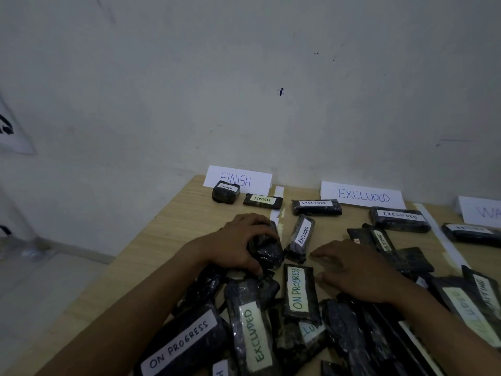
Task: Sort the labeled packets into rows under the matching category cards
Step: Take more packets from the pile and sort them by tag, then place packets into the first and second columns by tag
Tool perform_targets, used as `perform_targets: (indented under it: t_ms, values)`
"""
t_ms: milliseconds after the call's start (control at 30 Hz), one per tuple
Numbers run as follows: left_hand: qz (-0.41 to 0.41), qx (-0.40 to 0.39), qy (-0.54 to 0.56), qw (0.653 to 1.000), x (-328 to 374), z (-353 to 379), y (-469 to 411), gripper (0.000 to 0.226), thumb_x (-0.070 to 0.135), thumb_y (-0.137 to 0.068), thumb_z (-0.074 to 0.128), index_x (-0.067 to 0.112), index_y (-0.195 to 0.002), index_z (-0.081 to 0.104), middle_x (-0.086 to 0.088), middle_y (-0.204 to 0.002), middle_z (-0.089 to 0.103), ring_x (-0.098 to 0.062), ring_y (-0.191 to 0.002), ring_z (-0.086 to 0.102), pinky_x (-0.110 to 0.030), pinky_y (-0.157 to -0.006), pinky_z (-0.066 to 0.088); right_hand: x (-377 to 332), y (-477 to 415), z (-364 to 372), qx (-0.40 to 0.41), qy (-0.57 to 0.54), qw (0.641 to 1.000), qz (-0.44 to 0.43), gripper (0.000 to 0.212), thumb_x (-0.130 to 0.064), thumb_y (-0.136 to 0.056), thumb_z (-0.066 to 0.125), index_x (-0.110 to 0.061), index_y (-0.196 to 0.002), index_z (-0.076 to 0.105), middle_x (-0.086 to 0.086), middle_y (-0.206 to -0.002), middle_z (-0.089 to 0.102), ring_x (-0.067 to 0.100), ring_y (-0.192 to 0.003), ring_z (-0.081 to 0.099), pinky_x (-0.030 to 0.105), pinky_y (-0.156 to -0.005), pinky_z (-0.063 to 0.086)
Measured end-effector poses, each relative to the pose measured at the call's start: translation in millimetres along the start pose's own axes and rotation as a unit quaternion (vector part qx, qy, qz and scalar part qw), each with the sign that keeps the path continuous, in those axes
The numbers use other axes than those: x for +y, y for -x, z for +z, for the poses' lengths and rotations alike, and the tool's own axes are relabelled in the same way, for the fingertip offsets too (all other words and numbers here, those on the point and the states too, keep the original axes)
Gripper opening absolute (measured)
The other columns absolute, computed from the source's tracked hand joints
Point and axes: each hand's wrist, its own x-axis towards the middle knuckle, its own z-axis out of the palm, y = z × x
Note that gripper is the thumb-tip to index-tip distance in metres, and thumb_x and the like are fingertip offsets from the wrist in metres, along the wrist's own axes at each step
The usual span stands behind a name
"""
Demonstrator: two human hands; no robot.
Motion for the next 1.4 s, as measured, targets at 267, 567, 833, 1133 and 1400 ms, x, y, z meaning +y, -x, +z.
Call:
perform_targets:
  t_ms: [267,567,833,1133,1400]
  values:
    - [-0.007,0.082,0.073,0.994,-2,-2,-16,0.046,0.038,-0.077,0.071,0.029,-0.120,0.060,0.011,-0.117,0.044,-0.009,-0.111,0.046,-0.019,-0.094,0.039,-1,1,-1,0.003,-0.002,1.000,0.000,0.048,-0.052,-0.088,0.056,-0.042,-0.134,0.045,-0.019,-0.135,0.048,0.005,-0.120,0.043,0.022,-0.095,0.035]
    - [-0.123,0.127,0.708,0.683,7,-22,-26,0.082,0.075,-0.087,0.025,0.011,-0.122,0.061,-0.016,-0.106,0.066,-0.033,-0.078,0.064,-0.033,-0.062,0.043,-2,3,-3,0.002,0.002,1.000,-0.006,0.048,-0.048,-0.090,0.055,-0.041,-0.136,0.043,-0.019,-0.136,0.046,0.004,-0.120,0.042,0.020,-0.096,0.034]
    - [-0.089,0.102,0.720,0.680,7,-19,-20,0.095,0.087,-0.072,0.031,0.014,-0.124,0.062,-0.018,-0.117,0.066,-0.032,-0.082,0.061,-0.035,-0.066,0.040,-3,3,-4,-0.007,-0.002,1.000,-0.001,0.048,-0.047,-0.091,0.054,-0.042,-0.136,0.042,-0.018,-0.135,0.046,0.005,-0.121,0.041,0.017,-0.095,0.033]
    - [-0.119,0.184,0.662,0.717,13,-19,-15,0.037,0.026,-0.085,0.063,0.006,-0.117,0.062,-0.014,-0.101,0.067,-0.028,-0.087,0.064,-0.041,-0.080,0.054,-5,5,-5,-0.009,-0.006,1.000,0.008,0.048,-0.048,-0.089,0.055,-0.043,-0.135,0.042,-0.019,-0.132,0.047,0.004,-0.118,0.042,0.017,-0.091,0.033]
    - [-0.097,0.221,0.648,0.723,11,-19,-10,0.035,0.010,-0.071,0.061,0.011,-0.106,0.053,-0.013,-0.092,0.062,-0.027,-0.084,0.061,-0.035,-0.064,0.053,-6,6,-5,0.011,-0.076,0.997,0.020,0.045,-0.043,-0.090,0.058,-0.041,-0.133,0.046,-0.016,-0.132,0.051,0.002,-0.116,0.047,0.020,-0.091,0.039]
